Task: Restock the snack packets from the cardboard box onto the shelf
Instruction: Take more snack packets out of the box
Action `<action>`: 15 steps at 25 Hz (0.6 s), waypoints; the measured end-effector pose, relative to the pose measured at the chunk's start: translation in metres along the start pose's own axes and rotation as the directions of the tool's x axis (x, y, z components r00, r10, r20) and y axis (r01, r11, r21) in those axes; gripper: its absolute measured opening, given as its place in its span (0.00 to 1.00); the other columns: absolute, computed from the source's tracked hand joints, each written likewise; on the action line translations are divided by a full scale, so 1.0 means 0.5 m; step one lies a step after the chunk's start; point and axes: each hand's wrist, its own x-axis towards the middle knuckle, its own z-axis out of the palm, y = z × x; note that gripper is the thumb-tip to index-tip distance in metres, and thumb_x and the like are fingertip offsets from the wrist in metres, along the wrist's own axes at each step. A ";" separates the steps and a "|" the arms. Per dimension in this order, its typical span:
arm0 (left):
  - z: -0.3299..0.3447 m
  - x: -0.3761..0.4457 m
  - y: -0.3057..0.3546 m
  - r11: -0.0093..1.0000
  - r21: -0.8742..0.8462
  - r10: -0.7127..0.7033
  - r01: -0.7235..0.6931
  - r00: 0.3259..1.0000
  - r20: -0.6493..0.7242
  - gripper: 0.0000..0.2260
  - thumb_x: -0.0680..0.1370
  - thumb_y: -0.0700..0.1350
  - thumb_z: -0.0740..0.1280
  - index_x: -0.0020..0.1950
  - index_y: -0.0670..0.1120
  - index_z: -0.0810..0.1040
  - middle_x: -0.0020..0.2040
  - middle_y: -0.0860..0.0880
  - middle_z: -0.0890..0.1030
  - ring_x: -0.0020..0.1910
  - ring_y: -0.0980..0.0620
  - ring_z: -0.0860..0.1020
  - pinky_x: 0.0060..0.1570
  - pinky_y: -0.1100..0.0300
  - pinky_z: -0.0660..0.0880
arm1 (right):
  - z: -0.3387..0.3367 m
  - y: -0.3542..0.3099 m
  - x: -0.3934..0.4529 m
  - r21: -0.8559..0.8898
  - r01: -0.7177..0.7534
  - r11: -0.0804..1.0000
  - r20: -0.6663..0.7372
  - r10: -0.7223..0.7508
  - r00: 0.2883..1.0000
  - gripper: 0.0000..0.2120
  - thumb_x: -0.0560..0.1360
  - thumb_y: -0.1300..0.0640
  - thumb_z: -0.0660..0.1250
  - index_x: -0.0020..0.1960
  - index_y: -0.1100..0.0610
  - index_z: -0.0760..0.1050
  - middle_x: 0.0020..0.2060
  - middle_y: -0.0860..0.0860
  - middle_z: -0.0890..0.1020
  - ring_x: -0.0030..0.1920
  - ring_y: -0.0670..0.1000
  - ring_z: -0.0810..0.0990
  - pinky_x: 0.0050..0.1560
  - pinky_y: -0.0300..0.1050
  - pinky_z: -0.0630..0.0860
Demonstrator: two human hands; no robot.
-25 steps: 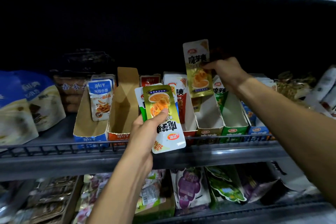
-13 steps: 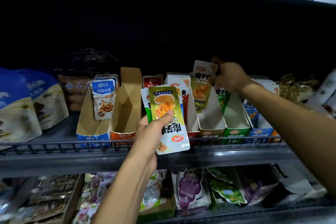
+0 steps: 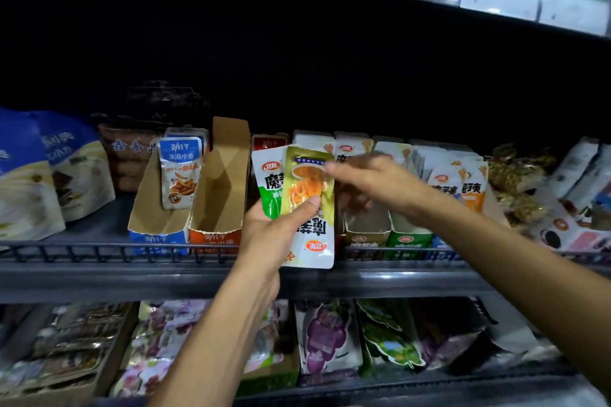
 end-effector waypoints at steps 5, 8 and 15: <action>0.014 -0.028 -0.009 0.999 -0.029 -0.015 0.015 1.000 -0.003 0.11 0.73 0.48 0.75 0.54 0.49 0.81 0.48 0.49 0.87 0.46 0.49 0.85 0.46 0.52 0.81 | 0.039 -0.003 -0.108 0.349 -0.099 0.932 0.198 0.030 0.980 0.12 0.71 0.64 0.74 0.51 0.58 0.75 0.31 0.49 0.81 0.33 0.48 0.79 0.35 0.42 0.77; 0.006 -0.034 -0.008 0.989 -0.098 -0.108 0.108 0.994 0.011 0.11 0.78 0.47 0.69 0.60 0.47 0.79 0.50 0.47 0.86 0.49 0.46 0.85 0.50 0.49 0.81 | 0.022 0.016 -0.109 0.423 -0.183 0.887 0.073 0.168 0.983 0.06 0.73 0.64 0.71 0.49 0.61 0.76 0.38 0.54 0.85 0.37 0.51 0.84 0.42 0.49 0.80; -0.013 -0.020 -0.003 0.995 -0.047 -0.086 0.083 0.995 -0.052 0.04 0.80 0.43 0.66 0.52 0.49 0.80 0.47 0.50 0.87 0.45 0.49 0.84 0.45 0.54 0.80 | -0.174 0.029 -0.043 -0.144 0.067 0.987 -0.403 -0.121 0.907 0.13 0.76 0.62 0.69 0.60 0.55 0.76 0.48 0.55 0.81 0.33 0.45 0.79 0.27 0.41 0.76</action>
